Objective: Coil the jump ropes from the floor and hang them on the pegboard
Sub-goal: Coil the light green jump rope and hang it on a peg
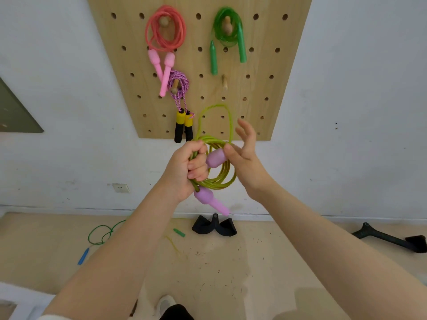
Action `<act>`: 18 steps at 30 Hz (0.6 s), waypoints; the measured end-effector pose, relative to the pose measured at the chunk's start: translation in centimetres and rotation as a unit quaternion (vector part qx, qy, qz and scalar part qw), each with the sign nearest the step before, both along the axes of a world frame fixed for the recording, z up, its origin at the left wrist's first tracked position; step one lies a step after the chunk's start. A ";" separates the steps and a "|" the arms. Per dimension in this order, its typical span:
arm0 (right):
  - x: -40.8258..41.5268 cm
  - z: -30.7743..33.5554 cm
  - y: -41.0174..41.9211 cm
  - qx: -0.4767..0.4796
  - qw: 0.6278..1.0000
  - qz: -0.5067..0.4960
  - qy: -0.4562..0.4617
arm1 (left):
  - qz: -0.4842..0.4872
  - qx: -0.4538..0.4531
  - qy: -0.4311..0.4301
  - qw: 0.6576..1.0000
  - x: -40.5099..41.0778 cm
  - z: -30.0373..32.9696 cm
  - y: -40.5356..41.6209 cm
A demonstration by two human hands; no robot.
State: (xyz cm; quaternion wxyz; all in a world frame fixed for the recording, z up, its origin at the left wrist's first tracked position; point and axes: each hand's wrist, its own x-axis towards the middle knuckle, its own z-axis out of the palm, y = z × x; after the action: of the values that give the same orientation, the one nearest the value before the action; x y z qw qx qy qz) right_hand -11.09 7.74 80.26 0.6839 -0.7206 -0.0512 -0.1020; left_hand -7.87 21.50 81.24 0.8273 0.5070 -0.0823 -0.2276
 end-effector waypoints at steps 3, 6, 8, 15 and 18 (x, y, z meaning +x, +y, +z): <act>1.1 0.5 0.0 0.078 0.991 0.078 0.078 | -0.048 -0.038 0.005 0.998 1.1 0.2 0.7; 2.8 1.4 -0.3 0.140 0.973 0.123 0.138 | -0.095 -0.076 0.029 0.992 2.6 0.5 1.6; 3.7 1.8 -0.1 0.165 0.961 0.136 0.177 | -0.140 -0.086 0.027 0.986 3.7 0.9 2.0; 6.5 4.3 2.7 -0.189 0.971 0.112 0.090 | -0.158 -0.063 0.017 0.985 7.7 0.2 3.8; 8.1 4.4 3.6 -0.332 0.942 0.042 0.009 | -0.115 0.028 -0.030 0.993 9.6 -0.1 4.1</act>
State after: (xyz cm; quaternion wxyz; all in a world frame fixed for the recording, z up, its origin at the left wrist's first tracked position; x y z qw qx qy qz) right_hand -3.00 11.33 84.67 0.4102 -0.9047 -0.1063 -0.0434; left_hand 1.74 25.56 81.10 0.7784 0.5236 -0.1581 -0.3081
